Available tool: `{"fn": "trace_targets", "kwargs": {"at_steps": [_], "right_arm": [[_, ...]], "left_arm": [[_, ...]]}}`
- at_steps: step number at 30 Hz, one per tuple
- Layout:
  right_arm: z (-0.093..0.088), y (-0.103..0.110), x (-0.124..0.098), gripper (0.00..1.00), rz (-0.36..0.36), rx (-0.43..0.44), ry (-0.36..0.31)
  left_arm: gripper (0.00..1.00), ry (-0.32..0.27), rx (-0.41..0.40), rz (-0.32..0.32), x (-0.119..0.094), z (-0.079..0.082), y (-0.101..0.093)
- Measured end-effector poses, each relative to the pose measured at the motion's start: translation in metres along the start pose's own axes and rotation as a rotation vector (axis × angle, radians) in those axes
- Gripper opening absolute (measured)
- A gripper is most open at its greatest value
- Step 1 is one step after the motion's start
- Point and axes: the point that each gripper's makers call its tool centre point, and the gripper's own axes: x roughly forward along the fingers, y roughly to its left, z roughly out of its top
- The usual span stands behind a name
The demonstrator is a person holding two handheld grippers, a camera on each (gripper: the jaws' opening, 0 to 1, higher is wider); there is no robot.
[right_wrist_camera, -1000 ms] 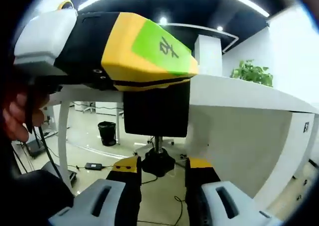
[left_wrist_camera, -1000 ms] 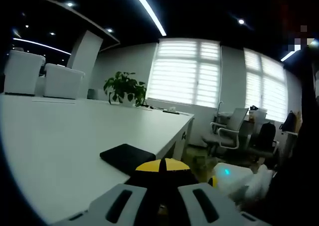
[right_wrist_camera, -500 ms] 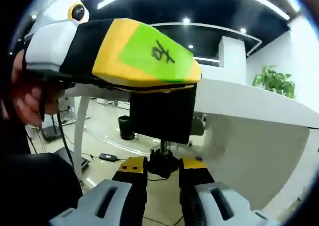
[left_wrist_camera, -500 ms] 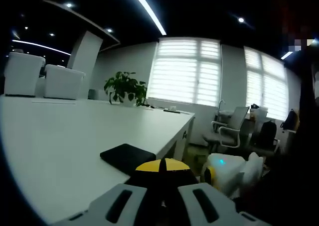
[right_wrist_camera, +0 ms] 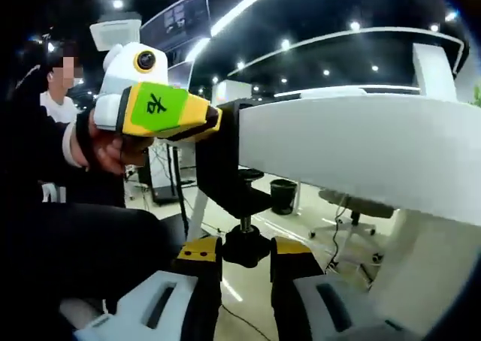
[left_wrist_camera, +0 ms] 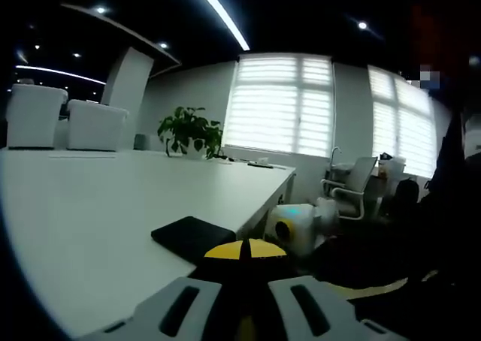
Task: Clamp the fixed fixture on the desktop, loosen the retaining clip, secure it to the edge of the desk, and tighten the retaining clip.
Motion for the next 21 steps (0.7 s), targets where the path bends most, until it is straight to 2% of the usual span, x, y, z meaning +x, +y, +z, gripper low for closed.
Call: {"fn": "trace_targets", "kwargs": {"at_steps": [4, 5, 8, 10, 11, 12, 13, 16, 17, 19, 20, 21], "right_arm": [[0.000, 0.003, 0.001, 0.22, 0.047, 0.012, -0.028], [0.003, 0.002, 0.001, 0.22, 0.054, -0.034, -0.053], [0.005, 0.004, -0.002, 0.22, 0.070, -0.031, -0.075], [0.006, 0.004, -0.003, 0.23, 0.066, -0.009, -0.094], [0.006, 0.005, -0.003, 0.23, 0.048, 0.033, -0.100], [0.004, 0.003, -0.004, 0.24, 0.006, 0.080, -0.091], [0.005, 0.000, -0.004, 0.26, -0.056, 0.074, -0.086], [0.013, -0.012, -0.012, 0.42, -0.294, -0.037, -0.093], [0.018, -0.014, -0.018, 0.44, -0.387, -0.013, -0.110], [0.034, -0.008, -0.030, 0.44, -0.521, 0.024, -0.161], [0.042, -0.004, -0.035, 0.44, -0.582, 0.007, -0.165], [0.040, -0.008, -0.034, 0.44, -0.651, -0.071, -0.083]], "left_arm": [[0.01, 0.009, 0.005, 0.007, 0.000, 0.000, -0.001], [0.01, 0.009, 0.006, 0.010, 0.000, 0.000, -0.001], [0.01, 0.013, 0.020, 0.009, 0.000, -0.001, -0.001], [0.01, 0.032, 0.026, 0.009, 0.001, -0.001, -0.002], [0.01, 0.036, 0.034, 0.012, 0.001, -0.002, -0.002], [0.01, 0.042, 0.037, 0.014, 0.001, -0.002, -0.002], [0.01, 0.044, 0.037, 0.015, 0.001, -0.003, -0.002], [0.01, 0.057, 0.045, 0.022, 0.001, -0.003, -0.002], [0.01, 0.059, 0.046, 0.023, 0.001, -0.003, -0.002], [0.01, 0.062, 0.050, 0.025, 0.001, -0.004, -0.002], [0.01, 0.062, 0.052, 0.024, 0.001, -0.004, -0.002], [0.01, 0.060, 0.052, 0.022, 0.001, -0.003, -0.002]]}}
